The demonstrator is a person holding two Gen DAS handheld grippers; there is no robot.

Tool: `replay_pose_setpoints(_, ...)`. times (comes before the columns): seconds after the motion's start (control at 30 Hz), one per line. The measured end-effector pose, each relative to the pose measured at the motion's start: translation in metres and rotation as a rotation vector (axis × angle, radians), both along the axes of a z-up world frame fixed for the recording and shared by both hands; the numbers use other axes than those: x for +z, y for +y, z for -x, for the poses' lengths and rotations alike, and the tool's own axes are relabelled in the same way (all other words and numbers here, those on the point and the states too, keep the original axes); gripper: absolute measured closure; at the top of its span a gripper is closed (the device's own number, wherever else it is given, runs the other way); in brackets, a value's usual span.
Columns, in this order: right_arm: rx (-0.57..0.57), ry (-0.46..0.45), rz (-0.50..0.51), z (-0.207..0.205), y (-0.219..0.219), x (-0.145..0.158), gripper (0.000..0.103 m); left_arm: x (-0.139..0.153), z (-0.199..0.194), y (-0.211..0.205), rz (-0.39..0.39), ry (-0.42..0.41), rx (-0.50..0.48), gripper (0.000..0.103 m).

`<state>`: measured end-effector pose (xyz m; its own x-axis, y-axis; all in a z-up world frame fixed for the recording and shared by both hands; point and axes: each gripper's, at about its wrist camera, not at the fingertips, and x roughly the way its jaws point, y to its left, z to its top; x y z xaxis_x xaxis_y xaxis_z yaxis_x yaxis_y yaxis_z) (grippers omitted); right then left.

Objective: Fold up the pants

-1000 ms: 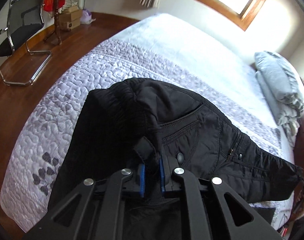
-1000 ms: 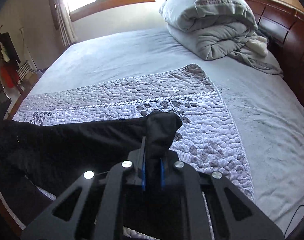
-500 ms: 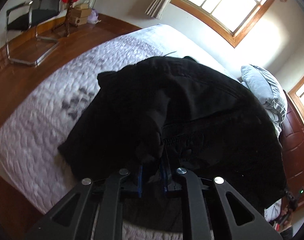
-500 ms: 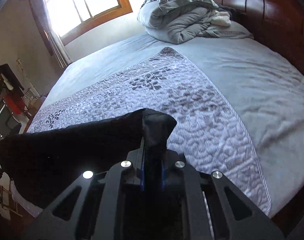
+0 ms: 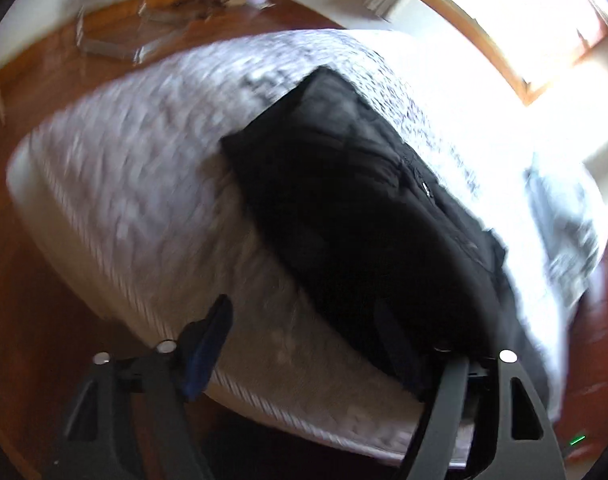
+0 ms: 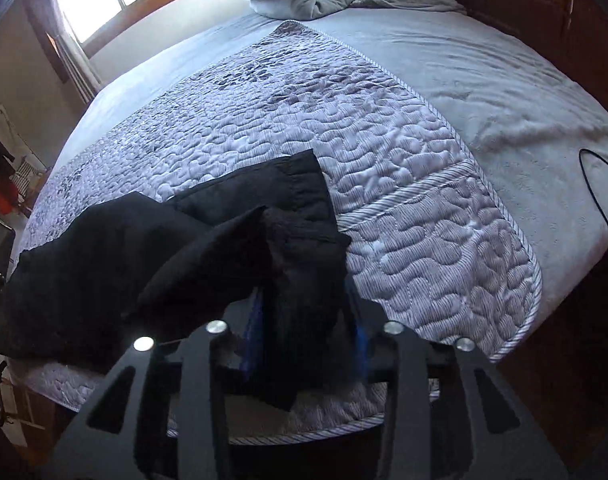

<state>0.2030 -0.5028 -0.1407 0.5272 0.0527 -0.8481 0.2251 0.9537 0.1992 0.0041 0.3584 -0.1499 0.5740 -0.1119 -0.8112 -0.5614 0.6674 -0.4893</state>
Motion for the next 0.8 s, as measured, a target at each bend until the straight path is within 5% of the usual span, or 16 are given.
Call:
replay_pose_setpoints(0.13,-0.028,0.002,-0.006,0.01,-0.007,0.004,0.044,0.005,0.037,0.0,0.189,-0.164,0.103,0.024)
replay_pose_setpoints(0.27,-0.043,0.003,-0.004,0.018,-0.009,0.007,0.041,0.023,0.05,-0.014,0.227,-0.338,0.121,0.012)
replay_pose_setpoints(0.33,-0.053,0.004,-0.018,0.02,-0.009,0.006,0.041,0.026,0.039,-0.015,0.215,-0.332,0.124,0.011)
replay_pose_setpoints(0.47,-0.074,-0.007,-0.036,0.028,-0.008,0.006,0.041,0.016,0.009,-0.015,0.168,-0.177,0.147,0.013)
replay_pose_setpoints(0.5,-0.077,-0.008,-0.038,0.03,-0.008,0.006,0.041,0.013,0.004,-0.013,0.181,-0.192,0.146,0.023)
replay_pose_setpoints(0.53,-0.081,-0.007,-0.04,0.032,-0.007,0.006,0.04,0.012,0.001,-0.012,0.181,-0.194,0.142,0.046)
replay_pose_setpoints(0.63,-0.094,-0.004,-0.054,0.038,-0.007,0.004,0.039,0.017,-0.017,-0.011,0.088,-0.135,0.145,0.089)
replay_pose_setpoints(0.8,-0.08,-0.013,-0.051,0.039,-0.001,0.011,0.039,0.05,-0.033,-0.001,0.015,-0.247,0.109,0.094)
